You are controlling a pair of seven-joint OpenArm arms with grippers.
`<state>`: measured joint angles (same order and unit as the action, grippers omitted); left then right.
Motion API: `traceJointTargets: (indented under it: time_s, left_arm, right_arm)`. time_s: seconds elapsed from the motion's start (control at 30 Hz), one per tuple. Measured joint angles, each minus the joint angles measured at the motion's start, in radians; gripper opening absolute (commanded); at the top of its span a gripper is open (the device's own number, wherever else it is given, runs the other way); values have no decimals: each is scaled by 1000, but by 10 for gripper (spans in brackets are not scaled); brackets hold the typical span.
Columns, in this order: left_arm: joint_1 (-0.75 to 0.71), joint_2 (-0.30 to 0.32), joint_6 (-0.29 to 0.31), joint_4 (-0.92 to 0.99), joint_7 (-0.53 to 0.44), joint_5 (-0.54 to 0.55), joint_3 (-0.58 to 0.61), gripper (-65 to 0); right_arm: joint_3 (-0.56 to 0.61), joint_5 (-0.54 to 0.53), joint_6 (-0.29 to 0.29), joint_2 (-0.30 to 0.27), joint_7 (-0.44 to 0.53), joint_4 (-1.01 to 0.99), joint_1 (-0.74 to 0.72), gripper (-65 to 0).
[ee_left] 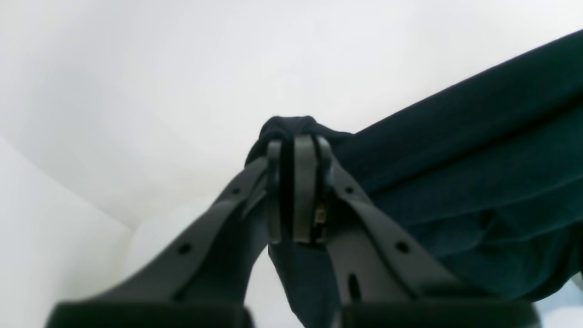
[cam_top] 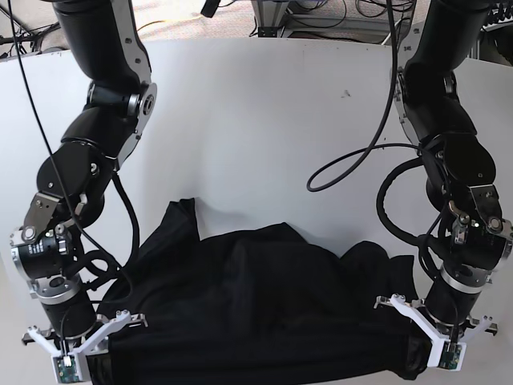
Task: Fold the T-shirt properly
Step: 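Lift the shirt with both grippers and pull the grippers apart, then lay the shirt flat by dragging both grippers back across the table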
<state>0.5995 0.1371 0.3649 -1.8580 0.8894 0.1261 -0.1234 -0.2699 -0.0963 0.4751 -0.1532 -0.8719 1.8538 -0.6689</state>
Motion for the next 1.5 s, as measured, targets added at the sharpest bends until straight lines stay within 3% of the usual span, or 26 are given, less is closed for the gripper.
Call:
traceJointTargets:
  time_s: [0.33,0.43,0.57,0.93,1.27,1.5]
  left_arm:
    - [190,31,3,-4,6,7,21,-650]
    - [216,64,3,-9,8,11,26,-650]
    - [210,80,4,-10,0,17,27,-650]
    - [-86,77,6,-58,3,12,39,-650]
    - [-507,73,14,-131,2,37,46,-650]
    - [-708,73,11,-135,-7,34,45,-650]
  right_arm:
    - [37,-2,69,-56,-94,-39,-271,-650]
    - [92,-11,69,-97,-81,-34,-309,-650]
    - [99,-16,69,-107,-79,-34,-290,-650]
    - [45,-13,74,-93,-93,82,42,-650]
    - [-99,-24,77,-27,-93,135,415,-650]
    - [-176,-23,77,39,-92,135,603,-650]
